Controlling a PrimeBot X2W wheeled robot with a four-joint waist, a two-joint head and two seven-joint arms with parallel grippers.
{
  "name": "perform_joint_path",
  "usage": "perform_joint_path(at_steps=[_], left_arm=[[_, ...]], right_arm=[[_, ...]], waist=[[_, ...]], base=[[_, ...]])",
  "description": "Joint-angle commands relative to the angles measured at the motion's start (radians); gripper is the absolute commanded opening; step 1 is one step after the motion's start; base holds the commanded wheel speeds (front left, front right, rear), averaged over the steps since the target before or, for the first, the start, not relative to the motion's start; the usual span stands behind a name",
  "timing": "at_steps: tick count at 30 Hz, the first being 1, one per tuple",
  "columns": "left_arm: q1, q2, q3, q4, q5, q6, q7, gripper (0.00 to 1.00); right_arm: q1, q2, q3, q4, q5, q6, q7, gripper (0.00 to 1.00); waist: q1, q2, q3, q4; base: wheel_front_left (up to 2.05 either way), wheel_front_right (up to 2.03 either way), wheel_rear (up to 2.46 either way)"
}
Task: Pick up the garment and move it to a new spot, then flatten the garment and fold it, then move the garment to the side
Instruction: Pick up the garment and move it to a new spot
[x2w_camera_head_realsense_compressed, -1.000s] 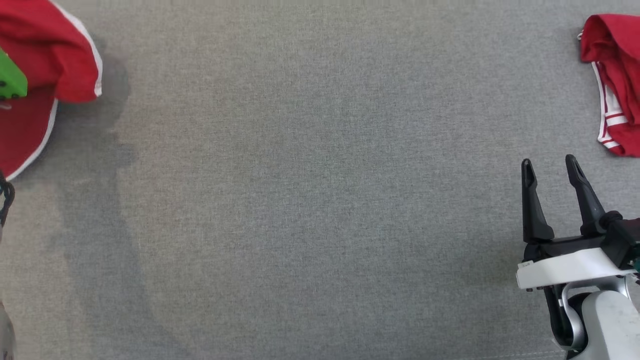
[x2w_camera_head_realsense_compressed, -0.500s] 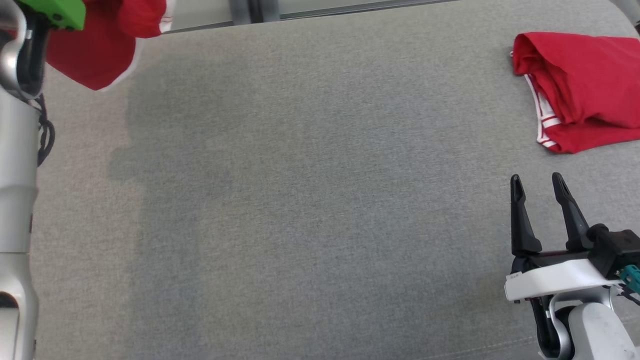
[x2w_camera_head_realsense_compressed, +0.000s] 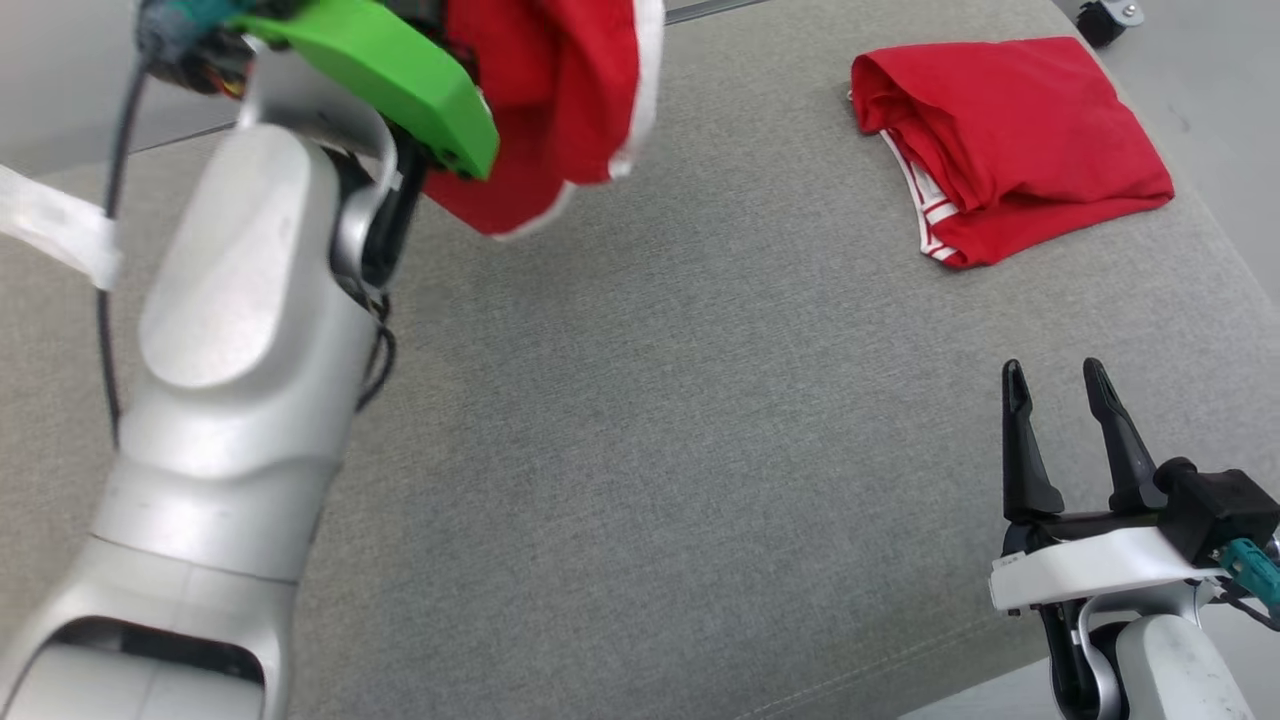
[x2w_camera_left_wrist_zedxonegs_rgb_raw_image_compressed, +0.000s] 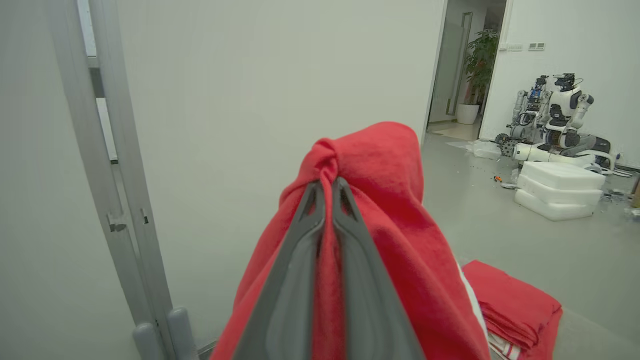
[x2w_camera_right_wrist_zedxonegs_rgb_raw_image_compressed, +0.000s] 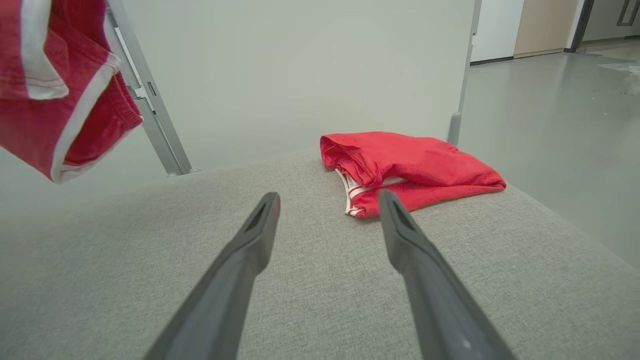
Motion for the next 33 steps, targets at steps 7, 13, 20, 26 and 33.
perform_joint_path(at_steps=[7,13,20,26,33], left_arm=[[0.192,-0.046,-0.039,0.061,-0.040,0.033,-0.066,0.00],[0.338,-0.059,-0.105,0.116,-0.035,0.043,-0.100,0.05],[0.407,-0.064,-0.168,0.129,-0.023,0.042,-0.139,1.00],[0.428,-0.034,-0.143,0.091,-0.010,0.068,-0.190,1.00],[0.498,0.035,-0.077,-0.010,0.011,0.105,-0.211,1.00]], right_arm=[[-0.007,0.006,0.007,0.009,0.007,-0.002,-0.003,1.00],[0.006,0.008,0.006,0.017,0.009,-0.002,-0.003,1.00],[0.012,0.008,0.016,0.024,-0.001,-0.002,-0.003,1.00],[0.033,0.003,0.011,0.022,-0.013,-0.002,-0.003,1.00],[0.061,-0.009,0.013,0.018,-0.019,-0.002,-0.003,1.00]], waist=[[0.0000,-0.0001,0.005,-0.026],[0.0000,-0.0001,-0.006,-0.003],[0.0000,-0.0001,-0.032,0.042],[0.0000,-0.0001,-0.081,0.087],[0.0000,-0.0001,-0.130,0.148]], base=[[0.00,0.00,0.00],[0.00,0.00,0.00],[0.00,0.00,0.00],[0.00,0.00,0.00],[0.00,0.00,0.00]])
